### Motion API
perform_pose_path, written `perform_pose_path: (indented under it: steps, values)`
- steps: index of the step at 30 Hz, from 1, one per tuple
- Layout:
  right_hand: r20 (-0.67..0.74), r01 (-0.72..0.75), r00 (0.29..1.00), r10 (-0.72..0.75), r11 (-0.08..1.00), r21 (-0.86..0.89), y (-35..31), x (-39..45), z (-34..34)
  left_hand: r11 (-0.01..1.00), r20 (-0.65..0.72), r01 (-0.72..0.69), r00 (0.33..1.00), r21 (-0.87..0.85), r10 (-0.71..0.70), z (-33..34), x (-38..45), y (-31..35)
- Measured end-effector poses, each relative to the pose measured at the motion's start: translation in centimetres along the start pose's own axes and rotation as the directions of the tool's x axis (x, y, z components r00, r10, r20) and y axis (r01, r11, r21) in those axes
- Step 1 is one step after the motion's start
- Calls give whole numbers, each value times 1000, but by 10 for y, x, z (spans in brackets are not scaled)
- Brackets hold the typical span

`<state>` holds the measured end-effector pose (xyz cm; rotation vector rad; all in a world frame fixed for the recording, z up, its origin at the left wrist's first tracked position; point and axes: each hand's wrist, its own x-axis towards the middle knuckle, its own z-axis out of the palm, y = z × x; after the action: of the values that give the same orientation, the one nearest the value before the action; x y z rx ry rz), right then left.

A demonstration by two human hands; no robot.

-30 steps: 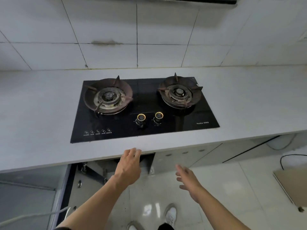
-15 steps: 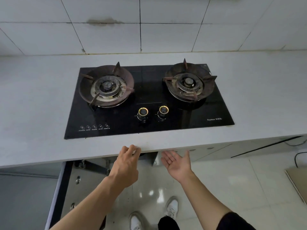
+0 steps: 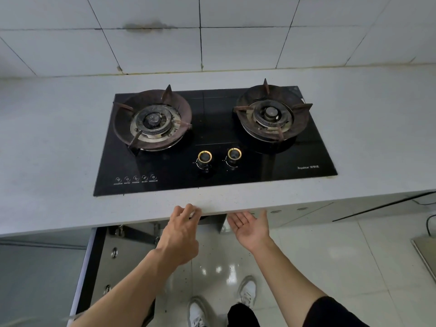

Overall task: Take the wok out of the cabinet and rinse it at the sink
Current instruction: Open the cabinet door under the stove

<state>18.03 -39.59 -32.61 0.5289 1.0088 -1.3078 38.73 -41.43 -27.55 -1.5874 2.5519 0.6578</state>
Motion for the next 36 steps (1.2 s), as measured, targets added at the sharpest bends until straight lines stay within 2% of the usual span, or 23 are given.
perform_pose_path:
  steps: [5, 9, 12, 16, 20, 24, 33, 36]
  values:
    - [-11, 13, 1000, -14, 995, -98, 4, -9, -11, 998, 1, -14, 1000, 65, 14, -3, 0, 2]
    - [-8, 2, 1000, -4, 966, -258, 2, -25, -30, 993, 21, -26, 1000, 114, 23, -7, 1, 6]
    - [-55, -9, 998, -16, 911, -411, 2, -37, -45, 992, 33, -19, 999, 126, 15, -12, 1, 9]
    - [-138, 14, 983, -117, 811, -585, 9, -52, -64, 984, 31, -47, 999, 171, 42, -11, -1, 8]
    - [-235, 41, 923, -304, 686, -726, 23, -65, -85, 982, 21, -81, 997, 169, 78, -10, -4, 2]
    - [-268, 11, 830, -489, 495, -869, 28, -73, -108, 979, 33, -83, 996, 185, 78, -10, -7, 1]
    - [-187, -112, 785, -591, 160, -981, 16, -106, -152, 961, 25, 3, 1000, 275, -10, -5, -4, 25]
    - [-159, -150, 776, -611, 66, -986, 5, -118, -168, 977, 47, -83, 996, 197, 75, -3, 2, 46]
